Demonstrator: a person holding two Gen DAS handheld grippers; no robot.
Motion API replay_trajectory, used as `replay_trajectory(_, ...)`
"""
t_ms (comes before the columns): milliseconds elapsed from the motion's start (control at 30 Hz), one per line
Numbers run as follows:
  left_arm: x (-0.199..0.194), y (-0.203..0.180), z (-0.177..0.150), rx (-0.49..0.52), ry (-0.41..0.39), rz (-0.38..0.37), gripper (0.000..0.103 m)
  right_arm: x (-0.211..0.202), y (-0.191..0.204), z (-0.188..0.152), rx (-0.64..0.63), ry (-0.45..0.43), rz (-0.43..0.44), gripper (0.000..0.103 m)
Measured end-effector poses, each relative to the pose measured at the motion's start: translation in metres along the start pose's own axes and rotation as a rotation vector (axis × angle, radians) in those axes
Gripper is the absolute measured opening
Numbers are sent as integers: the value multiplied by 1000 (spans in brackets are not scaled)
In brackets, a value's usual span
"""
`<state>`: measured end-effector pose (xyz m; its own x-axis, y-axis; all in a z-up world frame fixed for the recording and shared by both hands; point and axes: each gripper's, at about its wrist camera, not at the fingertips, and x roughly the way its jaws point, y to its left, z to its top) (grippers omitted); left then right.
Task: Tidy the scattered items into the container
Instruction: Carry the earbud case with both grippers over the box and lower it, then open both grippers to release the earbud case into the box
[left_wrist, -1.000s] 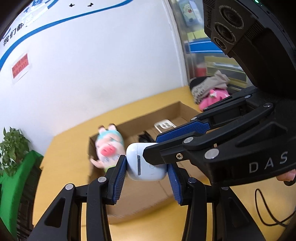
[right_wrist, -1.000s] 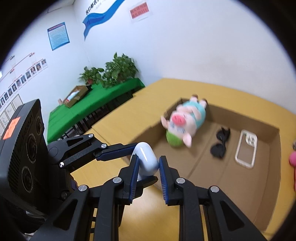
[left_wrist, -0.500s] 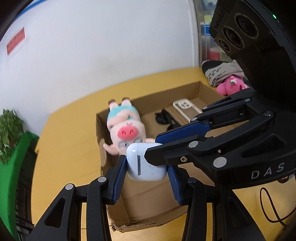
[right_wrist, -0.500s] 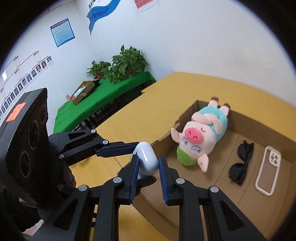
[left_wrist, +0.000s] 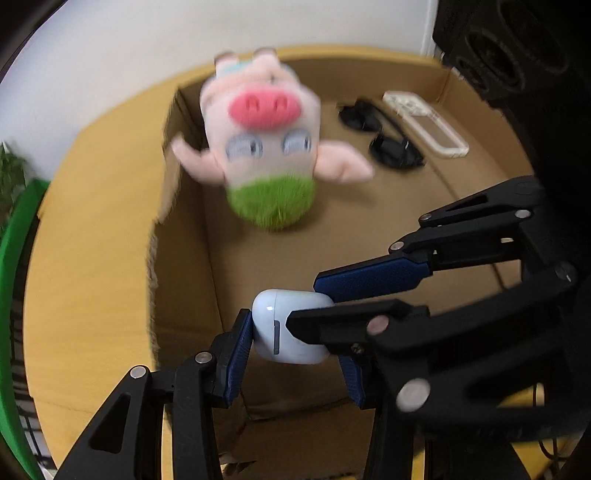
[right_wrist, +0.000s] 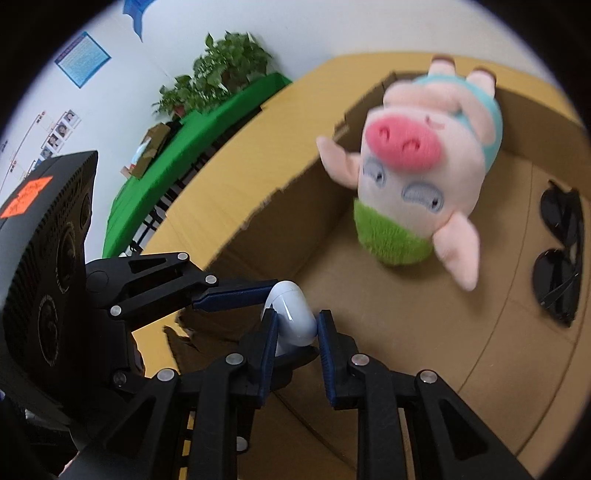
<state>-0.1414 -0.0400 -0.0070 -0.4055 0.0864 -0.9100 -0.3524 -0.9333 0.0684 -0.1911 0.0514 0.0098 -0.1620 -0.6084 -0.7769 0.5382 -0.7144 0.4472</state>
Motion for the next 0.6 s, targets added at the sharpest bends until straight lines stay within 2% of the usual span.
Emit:
replay_trajectory(133, 1, -5, -1, -6, 28, 32, 46, 17, -4, 1, 51, 62, 21, 21)
replay_trajectory(167, 3, -4, 3, -5, 27, 38, 45, 21, -7, 1, 69, 68, 25, 17)
replay_trajectory(267, -1, -7, 1, -15, 12, 43, 45, 21, -8, 0, 79, 54, -7, 20)
replay_trajectory(333, -8, -8, -2, -25, -8, 39, 52, 17, -7, -3, 62, 33, -17, 29)
replay_trajectory(400, -21, -6, -3, -31, -49, 44, 64, 9, -6, -8, 70, 1, -18, 55)
replay_trajectory(533, -57, -8, -11, -35, -171, 74, 83, -30, 2, -28, 55, -138, -74, 67)
replay_trajectory(600, -79, -14, -20, -48, -264, 105, 85, -58, 7, -46, 48, -232, -127, 73)
